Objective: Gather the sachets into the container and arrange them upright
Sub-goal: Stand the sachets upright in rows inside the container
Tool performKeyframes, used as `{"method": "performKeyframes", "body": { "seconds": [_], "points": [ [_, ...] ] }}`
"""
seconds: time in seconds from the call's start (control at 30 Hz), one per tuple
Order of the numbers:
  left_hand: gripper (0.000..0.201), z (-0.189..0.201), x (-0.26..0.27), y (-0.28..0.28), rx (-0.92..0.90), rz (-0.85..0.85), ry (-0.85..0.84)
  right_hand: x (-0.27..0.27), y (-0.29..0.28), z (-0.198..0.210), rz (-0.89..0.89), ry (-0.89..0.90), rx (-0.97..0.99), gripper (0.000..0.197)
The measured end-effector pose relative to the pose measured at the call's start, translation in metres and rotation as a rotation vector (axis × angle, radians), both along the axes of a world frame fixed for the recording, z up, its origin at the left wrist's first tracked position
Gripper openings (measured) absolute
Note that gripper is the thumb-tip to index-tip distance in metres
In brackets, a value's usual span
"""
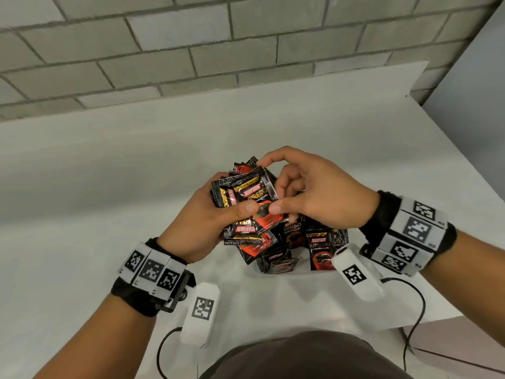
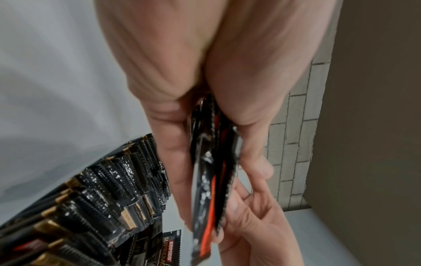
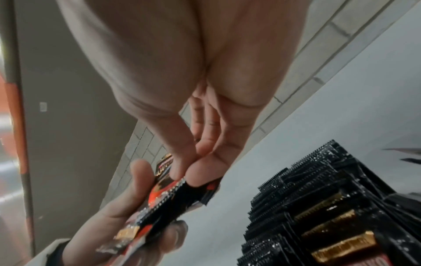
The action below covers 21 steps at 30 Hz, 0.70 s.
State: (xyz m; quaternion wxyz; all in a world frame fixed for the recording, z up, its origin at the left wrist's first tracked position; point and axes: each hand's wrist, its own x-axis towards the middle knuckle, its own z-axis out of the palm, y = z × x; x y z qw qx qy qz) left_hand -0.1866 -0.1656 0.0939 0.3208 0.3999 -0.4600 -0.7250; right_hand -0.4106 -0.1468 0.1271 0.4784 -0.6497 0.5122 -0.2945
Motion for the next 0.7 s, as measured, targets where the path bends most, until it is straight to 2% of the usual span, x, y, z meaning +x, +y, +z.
{"method": "performKeyframes", "body": {
  "seconds": [0.1,0.2,0.23,0.3,0.47,0.57,0.7],
  "points": [
    [0.068,-0.002,0.004,-0.002,-0.012,-0.005,-0.036,-0.011,0.002,0.000,0.001,0.035,-0.008,0.068],
    [0.063,-0.001,0.010,-0.007,-0.034,0.062,-0.079,-0.030,0.002,-0.004,-0.066,0.101,0.032,0.028],
    [0.063,0.000,0.013,-0.009,-0.037,0.092,-0.086,-0.038,0.003,-0.007,-0.088,0.139,0.043,0.023],
    [0.065,0.001,0.018,-0.013,-0.033,0.143,-0.092,-0.051,0.004,-0.015,-0.104,0.224,0.042,0.025],
    [0.065,0.003,0.023,-0.014,-0.009,0.184,-0.075,-0.052,0.011,-0.040,0.016,0.628,0.090,0.016],
    [0.065,0.000,0.023,-0.013,-0.008,0.170,-0.077,-0.041,0.008,-0.057,0.100,0.678,0.106,0.033],
    [0.064,-0.003,0.022,-0.011,-0.019,0.150,-0.078,-0.029,0.002,-0.068,0.191,0.789,0.099,0.040]
  ]
}}
